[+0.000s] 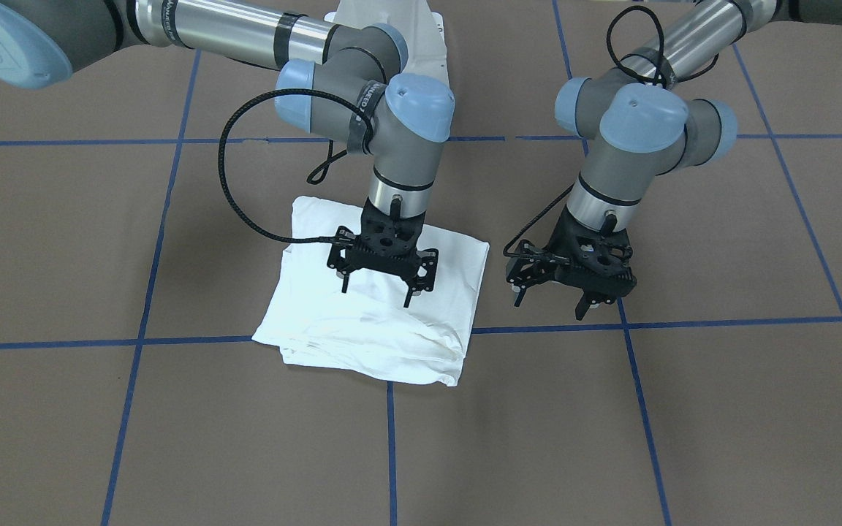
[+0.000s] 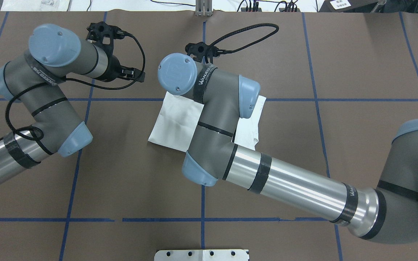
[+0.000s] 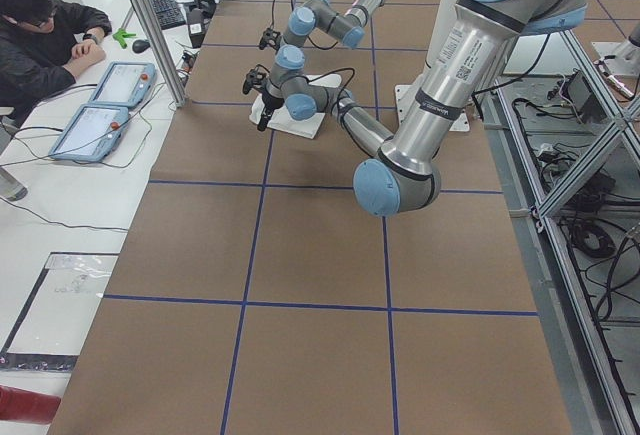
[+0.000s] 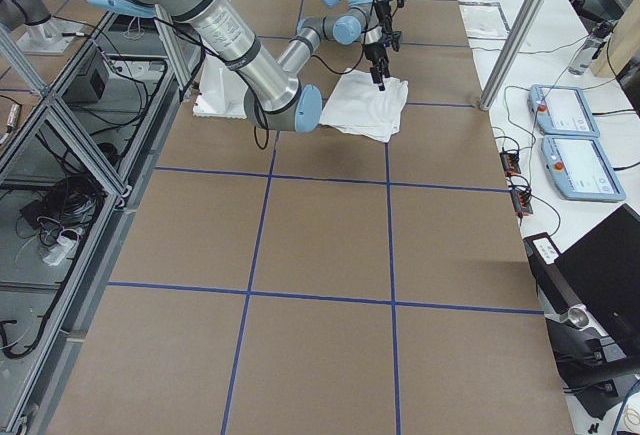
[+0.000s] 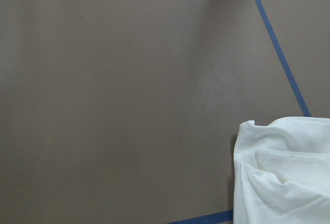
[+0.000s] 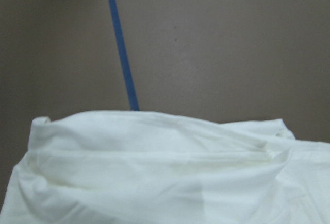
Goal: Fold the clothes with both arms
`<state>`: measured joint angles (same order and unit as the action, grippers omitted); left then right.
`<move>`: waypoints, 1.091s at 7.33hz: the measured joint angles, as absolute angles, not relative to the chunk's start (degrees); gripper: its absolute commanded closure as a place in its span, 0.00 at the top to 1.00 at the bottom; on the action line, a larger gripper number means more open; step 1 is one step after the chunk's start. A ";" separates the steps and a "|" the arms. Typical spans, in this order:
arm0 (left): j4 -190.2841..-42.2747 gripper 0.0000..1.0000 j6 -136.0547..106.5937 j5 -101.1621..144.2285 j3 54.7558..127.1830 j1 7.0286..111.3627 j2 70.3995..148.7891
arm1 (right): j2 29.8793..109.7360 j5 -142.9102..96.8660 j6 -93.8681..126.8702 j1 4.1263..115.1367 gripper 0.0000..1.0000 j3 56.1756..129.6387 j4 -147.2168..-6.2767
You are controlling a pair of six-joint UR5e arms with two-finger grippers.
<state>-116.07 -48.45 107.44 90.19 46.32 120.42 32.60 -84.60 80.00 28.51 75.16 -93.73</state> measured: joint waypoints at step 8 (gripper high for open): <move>-116.02 1.00 -44.84 109.34 90.26 48.51 119.71 | 34.12 -78.79 74.37 27.60 1.00 67.08 -89.09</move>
